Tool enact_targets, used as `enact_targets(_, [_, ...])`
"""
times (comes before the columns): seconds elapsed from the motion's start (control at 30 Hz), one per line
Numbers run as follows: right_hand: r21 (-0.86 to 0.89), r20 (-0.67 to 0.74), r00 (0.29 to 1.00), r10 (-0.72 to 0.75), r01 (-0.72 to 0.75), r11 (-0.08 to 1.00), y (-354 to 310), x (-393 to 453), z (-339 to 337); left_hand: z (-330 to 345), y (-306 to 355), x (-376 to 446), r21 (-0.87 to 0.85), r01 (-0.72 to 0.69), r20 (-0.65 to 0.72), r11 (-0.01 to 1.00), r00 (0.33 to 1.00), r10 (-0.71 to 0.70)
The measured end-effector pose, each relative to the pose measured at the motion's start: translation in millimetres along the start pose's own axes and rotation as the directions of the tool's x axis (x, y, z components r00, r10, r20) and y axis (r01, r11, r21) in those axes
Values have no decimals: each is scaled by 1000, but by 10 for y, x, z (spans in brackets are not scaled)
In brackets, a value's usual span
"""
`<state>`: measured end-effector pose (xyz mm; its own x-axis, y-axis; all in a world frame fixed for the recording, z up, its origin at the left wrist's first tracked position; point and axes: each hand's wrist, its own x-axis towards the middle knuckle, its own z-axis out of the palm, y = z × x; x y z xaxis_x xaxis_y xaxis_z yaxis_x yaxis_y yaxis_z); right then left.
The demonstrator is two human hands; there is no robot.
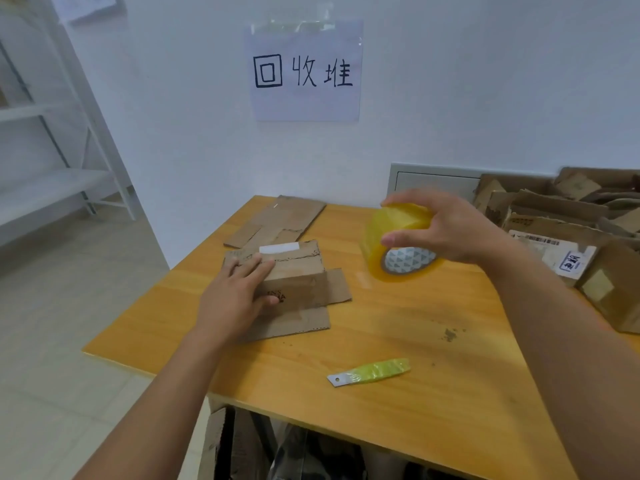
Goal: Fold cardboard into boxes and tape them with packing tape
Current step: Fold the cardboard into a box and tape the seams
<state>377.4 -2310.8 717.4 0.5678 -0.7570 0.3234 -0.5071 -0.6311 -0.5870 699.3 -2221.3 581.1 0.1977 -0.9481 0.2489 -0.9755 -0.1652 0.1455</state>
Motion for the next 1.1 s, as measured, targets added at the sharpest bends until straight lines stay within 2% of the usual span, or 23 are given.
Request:
enact_targets(0.13, [-10,-17,1000,-25,25,1000,-109,34,-131,73,407,94,-13,-97,6,995,995,97])
enact_targets(0.33, [98,-64,997,-38,44,994,-178,138,-86,108,838,92,-59,-162,1,985,987,162])
enact_targets(0.4, [135,-82,996,-33,43,990,-170,191,-25,91,783,107,-213,-166,-25,963,986,164])
enact_targets(0.47, [182,-100,995,-23,41,982,-134,263,60,62,689,149,-490,-88,20,867,993,112])
enact_targets(0.53, [218,-117,993,-1,26,976,-82,344,171,39,633,173,-702,30,87,711,995,43])
enact_targets(0.63, [282,-128,991,49,-11,959,-13,438,353,-12,676,182,-857,156,149,490,987,-53])
enact_targets(0.7, [320,-131,988,83,-37,947,38,483,464,-74,735,197,-894,206,175,399,978,-112])
enact_targets(0.77, [346,-126,986,107,-57,936,94,519,553,-105,785,231,-894,231,185,384,971,-154])
enact_targets(0.9, [389,-123,984,127,-70,919,219,561,659,-154,849,305,-862,287,205,418,952,-229])
enact_targets(1.1, [412,-113,986,121,-64,909,324,581,672,-145,912,396,-881,342,227,326,911,-344])
